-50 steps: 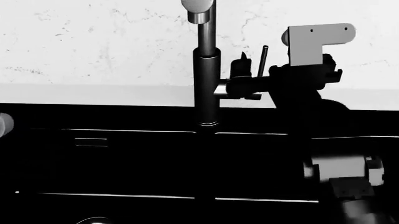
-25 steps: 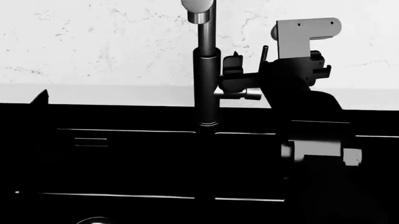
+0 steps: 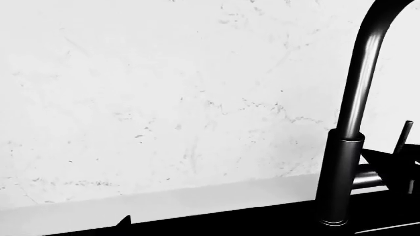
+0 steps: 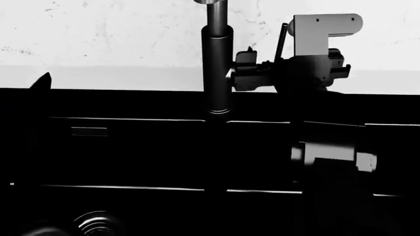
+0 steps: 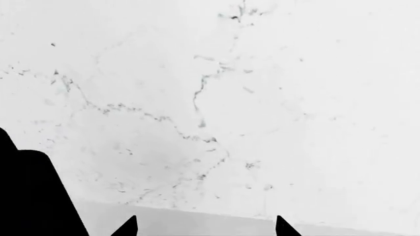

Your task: Pick the pan and sponge and place them into the sink. Then turn on the water.

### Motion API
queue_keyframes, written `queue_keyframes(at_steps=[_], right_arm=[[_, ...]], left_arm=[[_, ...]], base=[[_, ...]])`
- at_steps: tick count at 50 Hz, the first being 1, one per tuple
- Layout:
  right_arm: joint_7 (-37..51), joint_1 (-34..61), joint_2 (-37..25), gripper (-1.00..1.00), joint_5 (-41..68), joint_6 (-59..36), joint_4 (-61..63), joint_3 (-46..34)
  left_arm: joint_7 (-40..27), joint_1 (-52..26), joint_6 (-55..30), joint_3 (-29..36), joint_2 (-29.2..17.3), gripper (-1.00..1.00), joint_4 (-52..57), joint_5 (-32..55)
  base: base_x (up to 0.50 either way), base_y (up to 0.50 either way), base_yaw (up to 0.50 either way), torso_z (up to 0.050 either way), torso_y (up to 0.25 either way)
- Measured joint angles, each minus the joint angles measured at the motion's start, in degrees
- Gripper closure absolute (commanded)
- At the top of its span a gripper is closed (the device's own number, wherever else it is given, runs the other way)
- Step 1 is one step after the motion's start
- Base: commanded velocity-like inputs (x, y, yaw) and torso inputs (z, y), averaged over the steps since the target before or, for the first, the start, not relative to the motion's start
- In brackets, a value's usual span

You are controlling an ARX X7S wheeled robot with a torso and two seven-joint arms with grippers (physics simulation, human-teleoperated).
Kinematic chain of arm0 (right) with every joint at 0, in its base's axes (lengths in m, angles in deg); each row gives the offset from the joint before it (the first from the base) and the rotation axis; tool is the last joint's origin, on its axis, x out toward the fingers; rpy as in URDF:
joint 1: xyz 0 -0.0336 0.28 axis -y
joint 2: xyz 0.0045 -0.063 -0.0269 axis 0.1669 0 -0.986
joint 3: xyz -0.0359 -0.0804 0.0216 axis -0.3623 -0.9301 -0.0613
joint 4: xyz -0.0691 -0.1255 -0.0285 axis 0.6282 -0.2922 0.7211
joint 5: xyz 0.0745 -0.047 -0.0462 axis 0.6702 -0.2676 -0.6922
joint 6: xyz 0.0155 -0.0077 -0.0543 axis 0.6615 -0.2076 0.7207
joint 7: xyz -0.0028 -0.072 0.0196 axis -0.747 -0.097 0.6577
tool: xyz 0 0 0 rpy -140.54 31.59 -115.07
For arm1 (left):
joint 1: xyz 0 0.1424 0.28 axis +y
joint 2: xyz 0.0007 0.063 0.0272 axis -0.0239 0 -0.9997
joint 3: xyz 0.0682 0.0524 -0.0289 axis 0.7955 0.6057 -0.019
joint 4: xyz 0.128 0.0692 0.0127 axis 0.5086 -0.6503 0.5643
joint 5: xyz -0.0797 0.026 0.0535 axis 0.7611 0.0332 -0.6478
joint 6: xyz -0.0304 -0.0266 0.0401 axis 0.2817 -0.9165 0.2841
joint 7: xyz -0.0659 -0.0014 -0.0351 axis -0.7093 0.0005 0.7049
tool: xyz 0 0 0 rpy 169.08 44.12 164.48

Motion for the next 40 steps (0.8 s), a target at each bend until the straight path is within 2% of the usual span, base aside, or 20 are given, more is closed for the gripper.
queue_keyframes(at_steps=[40], right_arm=[[5.22, 0.59, -0.87, -1.00, -5.37, 1.16, -0.13, 7.37]], left_arm=[[-2.52, -0.12, -0.42, -0.06, -0.47, -1.00, -1.39, 1.76]], base=[[0.00, 0.00, 0.00, 0.001, -0.002]])
